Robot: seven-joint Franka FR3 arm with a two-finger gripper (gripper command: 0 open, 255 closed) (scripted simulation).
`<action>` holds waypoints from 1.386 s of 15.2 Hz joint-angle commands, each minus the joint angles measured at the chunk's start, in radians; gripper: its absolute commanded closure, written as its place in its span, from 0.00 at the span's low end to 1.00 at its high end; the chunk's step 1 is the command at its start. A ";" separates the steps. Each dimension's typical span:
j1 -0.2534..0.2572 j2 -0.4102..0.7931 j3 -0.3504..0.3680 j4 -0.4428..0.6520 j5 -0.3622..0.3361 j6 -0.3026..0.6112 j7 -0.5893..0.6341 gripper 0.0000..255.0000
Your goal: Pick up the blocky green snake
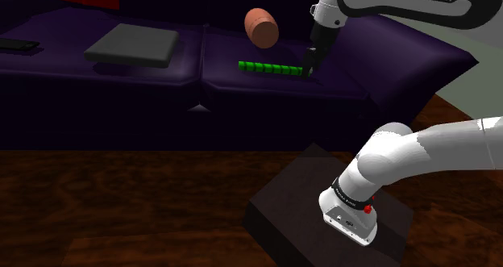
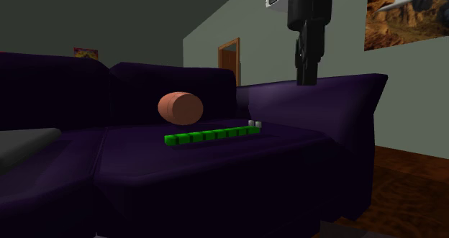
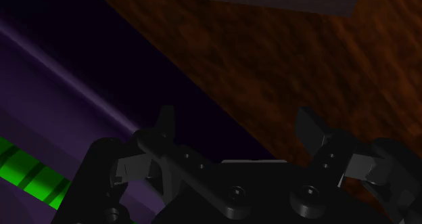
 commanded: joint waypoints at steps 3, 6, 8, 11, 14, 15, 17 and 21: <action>-0.001 0.047 -0.051 0.017 -0.022 0.029 -0.081 0.00; 0.002 0.131 -0.125 0.056 -0.047 0.070 -0.202 0.00; 0.006 0.194 -0.172 0.091 -0.056 0.096 -0.283 0.00; 0.015 0.298 -0.239 0.155 -0.056 0.130 -0.405 0.00; 0.025 0.413 -0.299 0.234 -0.039 0.156 -0.530 0.00; 0.028 0.454 -0.318 0.264 -0.030 0.163 -0.573 0.00; 0.032 0.538 -0.352 0.328 -0.004 0.173 -0.659 0.00; 0.026 0.720 -0.403 0.478 0.067 0.174 -0.832 0.00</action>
